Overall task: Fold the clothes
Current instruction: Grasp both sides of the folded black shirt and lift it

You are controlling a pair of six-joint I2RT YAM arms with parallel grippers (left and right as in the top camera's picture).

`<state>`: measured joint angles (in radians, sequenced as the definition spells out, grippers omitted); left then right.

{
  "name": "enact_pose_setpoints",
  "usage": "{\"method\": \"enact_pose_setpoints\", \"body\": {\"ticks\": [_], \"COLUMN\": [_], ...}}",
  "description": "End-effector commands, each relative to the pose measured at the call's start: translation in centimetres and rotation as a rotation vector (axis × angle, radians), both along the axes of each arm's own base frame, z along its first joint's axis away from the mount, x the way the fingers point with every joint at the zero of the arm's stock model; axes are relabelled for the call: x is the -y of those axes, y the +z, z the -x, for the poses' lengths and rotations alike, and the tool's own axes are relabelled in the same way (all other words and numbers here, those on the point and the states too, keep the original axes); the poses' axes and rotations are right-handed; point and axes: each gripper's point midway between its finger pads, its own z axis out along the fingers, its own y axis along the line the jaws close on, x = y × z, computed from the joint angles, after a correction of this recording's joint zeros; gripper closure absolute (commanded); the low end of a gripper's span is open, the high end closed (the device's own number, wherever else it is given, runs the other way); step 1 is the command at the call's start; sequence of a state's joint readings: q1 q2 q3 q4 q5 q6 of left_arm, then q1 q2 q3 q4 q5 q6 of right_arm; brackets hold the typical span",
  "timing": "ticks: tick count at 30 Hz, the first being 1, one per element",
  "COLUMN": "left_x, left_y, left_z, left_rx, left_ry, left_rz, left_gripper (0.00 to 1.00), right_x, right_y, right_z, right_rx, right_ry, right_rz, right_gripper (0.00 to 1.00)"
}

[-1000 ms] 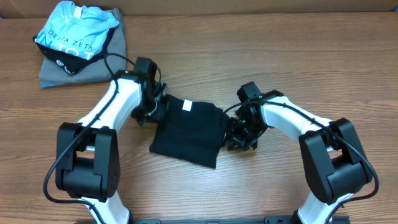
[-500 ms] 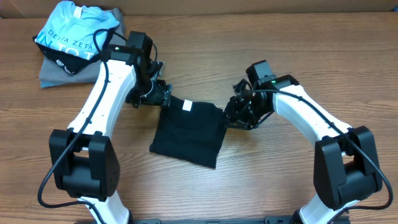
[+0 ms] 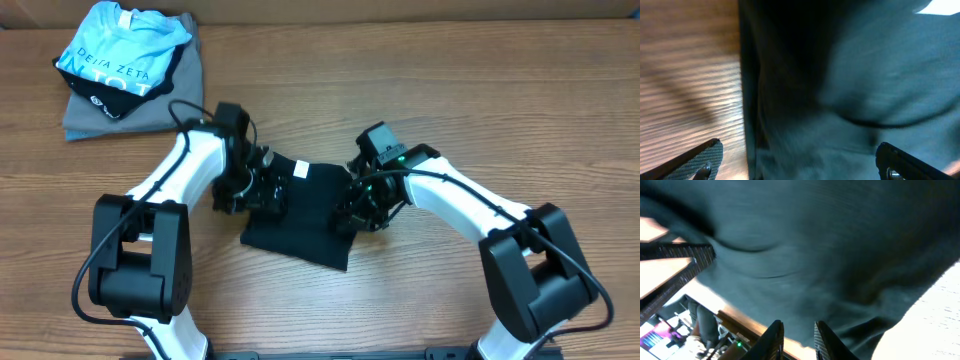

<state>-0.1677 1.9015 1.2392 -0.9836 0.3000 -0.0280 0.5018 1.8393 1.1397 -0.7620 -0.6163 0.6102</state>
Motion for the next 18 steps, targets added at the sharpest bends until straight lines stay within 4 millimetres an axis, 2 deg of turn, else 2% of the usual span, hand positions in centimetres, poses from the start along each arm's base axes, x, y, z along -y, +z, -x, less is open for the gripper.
{"method": "enact_pose_setpoints", "body": {"ticks": [1, 6, 12, 18], "left_x": [0.1, 0.4, 3.0, 4.9], "left_y": [-2.3, -3.8, -3.4, -2.7], "left_z": [1.7, 1.5, 1.6, 2.0], "left_rx": [-0.040, -0.005, -0.008, 0.005], "left_ry": [0.055, 0.099, 0.075, -0.004], "left_rz": [0.023, 0.045, 0.156, 0.250], "left_gripper": [0.00, 0.00, 0.03, 0.14], "right_x": [0.7, 0.4, 0.3, 0.3], "right_y": [-2.3, -2.2, -2.2, -2.2], "right_z": [1.2, 1.0, 0.9, 0.9], "right_rx": [-0.100, -0.090, -0.087, -0.085], "right_ry": [-0.061, -0.058, -0.055, -0.052], "right_rz": [0.055, 0.036, 0.031, 0.030], "right_gripper": [0.77, 0.78, 0.78, 0.78]}}
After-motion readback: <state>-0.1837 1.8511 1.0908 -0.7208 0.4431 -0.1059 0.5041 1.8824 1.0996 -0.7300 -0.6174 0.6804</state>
